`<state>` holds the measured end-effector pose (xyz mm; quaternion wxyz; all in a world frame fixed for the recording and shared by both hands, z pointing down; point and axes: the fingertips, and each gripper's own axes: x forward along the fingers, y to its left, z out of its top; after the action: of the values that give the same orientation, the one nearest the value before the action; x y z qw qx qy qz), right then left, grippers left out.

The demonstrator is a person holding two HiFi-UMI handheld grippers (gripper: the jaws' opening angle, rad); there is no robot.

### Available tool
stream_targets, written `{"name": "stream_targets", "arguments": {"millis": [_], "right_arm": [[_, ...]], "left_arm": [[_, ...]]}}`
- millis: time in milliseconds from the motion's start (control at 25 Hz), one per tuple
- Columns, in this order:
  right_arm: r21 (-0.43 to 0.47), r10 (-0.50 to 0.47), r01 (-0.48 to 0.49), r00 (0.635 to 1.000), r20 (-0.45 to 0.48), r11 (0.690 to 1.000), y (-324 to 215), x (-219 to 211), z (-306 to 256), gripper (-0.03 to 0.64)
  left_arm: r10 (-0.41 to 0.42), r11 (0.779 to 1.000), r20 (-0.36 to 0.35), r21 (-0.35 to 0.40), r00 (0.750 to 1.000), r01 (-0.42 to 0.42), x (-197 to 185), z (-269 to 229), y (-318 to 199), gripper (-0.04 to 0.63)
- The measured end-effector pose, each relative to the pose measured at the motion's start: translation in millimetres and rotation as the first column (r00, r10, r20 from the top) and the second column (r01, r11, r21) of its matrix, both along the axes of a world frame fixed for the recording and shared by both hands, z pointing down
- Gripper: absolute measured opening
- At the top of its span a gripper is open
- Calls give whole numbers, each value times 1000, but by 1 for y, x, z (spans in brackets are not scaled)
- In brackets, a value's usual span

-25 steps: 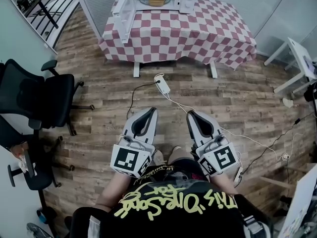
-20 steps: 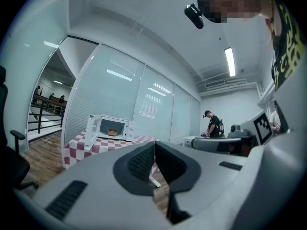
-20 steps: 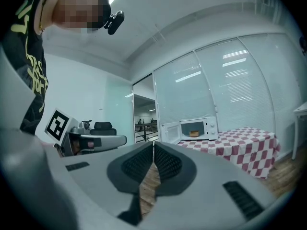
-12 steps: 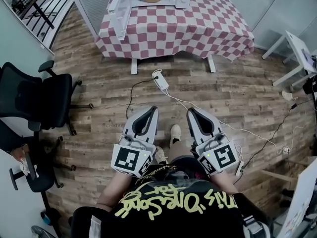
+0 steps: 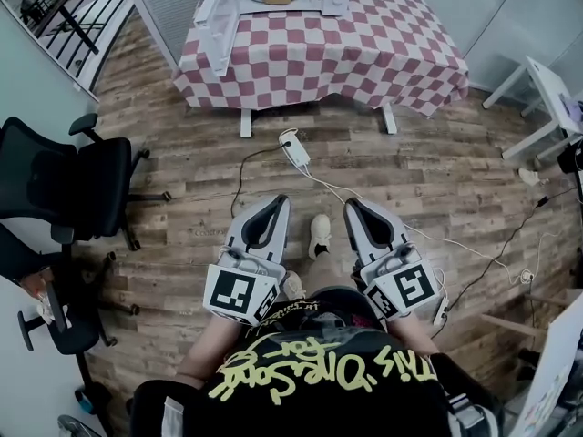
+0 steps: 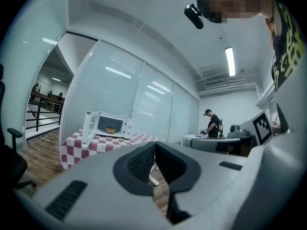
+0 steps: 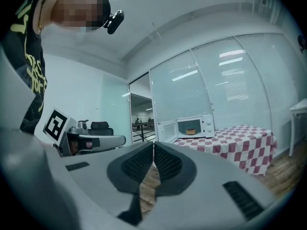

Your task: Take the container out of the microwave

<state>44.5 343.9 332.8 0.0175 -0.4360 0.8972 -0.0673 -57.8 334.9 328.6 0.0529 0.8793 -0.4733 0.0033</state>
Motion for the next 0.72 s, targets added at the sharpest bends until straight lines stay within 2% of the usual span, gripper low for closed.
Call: {"name": "stream_targets", "arguments": {"millis": [360,720], "right_arm": [[27,-37,36,999,10,999,-33,-10,-10,11],[31,-34,33,999,10,999,-74,-5,-12,12]], "left_arm": [[-26,1000,13,9,1000,26,-7,-2,-26,9],[-42,999,11,5,999,42,-6,-4,-68,9]]}}
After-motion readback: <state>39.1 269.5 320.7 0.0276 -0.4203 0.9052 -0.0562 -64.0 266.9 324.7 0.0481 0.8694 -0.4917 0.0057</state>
